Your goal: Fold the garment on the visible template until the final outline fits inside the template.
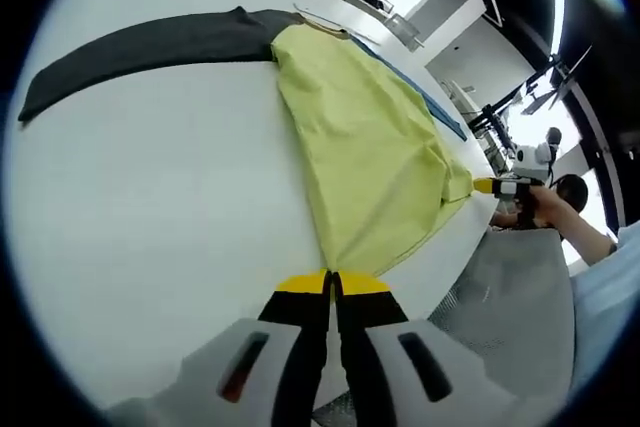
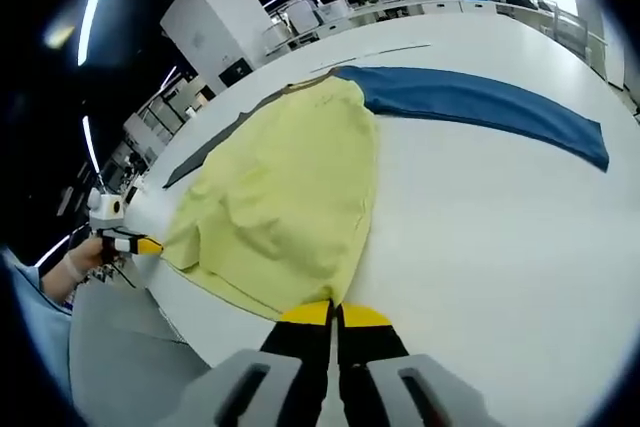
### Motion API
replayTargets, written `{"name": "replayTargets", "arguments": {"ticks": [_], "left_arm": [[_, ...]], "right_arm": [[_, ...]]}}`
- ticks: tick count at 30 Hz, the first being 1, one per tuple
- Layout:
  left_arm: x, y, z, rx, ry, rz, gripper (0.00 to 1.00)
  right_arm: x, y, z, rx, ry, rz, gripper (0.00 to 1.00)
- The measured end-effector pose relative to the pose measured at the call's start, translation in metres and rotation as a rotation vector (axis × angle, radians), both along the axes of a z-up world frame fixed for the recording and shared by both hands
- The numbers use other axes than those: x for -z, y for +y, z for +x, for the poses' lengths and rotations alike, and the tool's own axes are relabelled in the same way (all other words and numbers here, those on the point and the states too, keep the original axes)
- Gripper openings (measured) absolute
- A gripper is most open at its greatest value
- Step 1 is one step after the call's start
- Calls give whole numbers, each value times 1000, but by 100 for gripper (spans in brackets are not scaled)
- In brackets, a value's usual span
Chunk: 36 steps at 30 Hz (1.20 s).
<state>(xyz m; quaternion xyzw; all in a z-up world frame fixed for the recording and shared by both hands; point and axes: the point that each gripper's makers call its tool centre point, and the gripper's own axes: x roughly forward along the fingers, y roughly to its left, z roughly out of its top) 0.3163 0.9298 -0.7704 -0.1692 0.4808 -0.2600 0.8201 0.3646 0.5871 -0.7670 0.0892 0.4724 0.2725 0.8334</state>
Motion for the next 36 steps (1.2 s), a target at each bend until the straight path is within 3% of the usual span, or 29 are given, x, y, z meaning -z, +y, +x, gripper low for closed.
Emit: {"name": "replayTargets", "arguments": {"ticks": [4, 7, 11, 15, 22, 28, 36], "left_arm": [[-3, 0, 2, 15, -55, 10, 0], [-7, 3, 5, -18, -82, -5, 1], [-15, 4, 7, -51, -109, -23, 5], [-21, 3, 8, -52, -131, -12, 10], [-28, -10, 3, -3, -140, -3, 3], [-22, -13, 1, 15, -124, 9, 2], [-15, -20, 3, 76, -136, 95, 4]], "right_arm": [[-2, -1, 0, -25, -17, -12, 0], [-6, -8, 0, -23, -48, -60, 12], [-15, -9, -1, -1, -60, -39, 24], [-22, -8, -5, -6, -77, -44, 24], [-24, 1, -9, -13, -88, -55, 22], [-23, 11, -8, -32, -95, -73, 21], [-15, 14, -2, -2, -98, -151, 19]]}}
